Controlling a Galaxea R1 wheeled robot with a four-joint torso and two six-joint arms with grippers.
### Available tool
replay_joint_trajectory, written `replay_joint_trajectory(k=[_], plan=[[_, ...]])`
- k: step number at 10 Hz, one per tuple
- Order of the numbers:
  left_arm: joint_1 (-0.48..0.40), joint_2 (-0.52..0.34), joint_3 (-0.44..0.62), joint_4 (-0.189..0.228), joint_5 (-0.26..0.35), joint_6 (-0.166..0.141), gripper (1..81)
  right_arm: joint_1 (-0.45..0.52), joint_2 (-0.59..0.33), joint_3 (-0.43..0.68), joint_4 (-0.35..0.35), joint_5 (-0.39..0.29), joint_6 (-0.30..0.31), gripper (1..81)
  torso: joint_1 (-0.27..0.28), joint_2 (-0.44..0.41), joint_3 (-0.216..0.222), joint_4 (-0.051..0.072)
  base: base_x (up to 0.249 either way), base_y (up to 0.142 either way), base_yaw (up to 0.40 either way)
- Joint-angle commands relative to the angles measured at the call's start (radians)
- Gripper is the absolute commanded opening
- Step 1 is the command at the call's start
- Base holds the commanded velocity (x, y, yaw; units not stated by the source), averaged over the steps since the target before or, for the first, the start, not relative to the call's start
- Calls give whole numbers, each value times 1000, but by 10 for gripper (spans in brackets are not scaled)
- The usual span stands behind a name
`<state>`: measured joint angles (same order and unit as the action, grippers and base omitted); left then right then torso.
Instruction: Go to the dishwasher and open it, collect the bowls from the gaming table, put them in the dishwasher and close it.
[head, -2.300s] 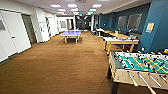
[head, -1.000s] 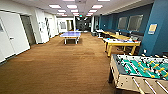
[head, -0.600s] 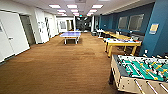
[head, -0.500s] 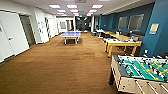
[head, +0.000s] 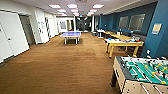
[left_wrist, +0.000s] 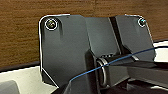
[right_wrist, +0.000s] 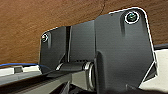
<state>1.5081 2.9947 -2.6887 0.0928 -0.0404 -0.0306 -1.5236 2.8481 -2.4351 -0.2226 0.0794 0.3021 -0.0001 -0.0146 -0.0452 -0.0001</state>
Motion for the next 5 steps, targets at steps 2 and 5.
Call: replay_joint_trajectory(k=[2,5], plan=[[-48,-5,1,-8,53,-3,811,53,-11,4,-17,-43,-5,811,0,0,0,0,110,37,0],[-48,-5,1,-8,53,-3,811,55,-11,1,-17,-43,-3,811,0,0,0,0,120,0,0]])
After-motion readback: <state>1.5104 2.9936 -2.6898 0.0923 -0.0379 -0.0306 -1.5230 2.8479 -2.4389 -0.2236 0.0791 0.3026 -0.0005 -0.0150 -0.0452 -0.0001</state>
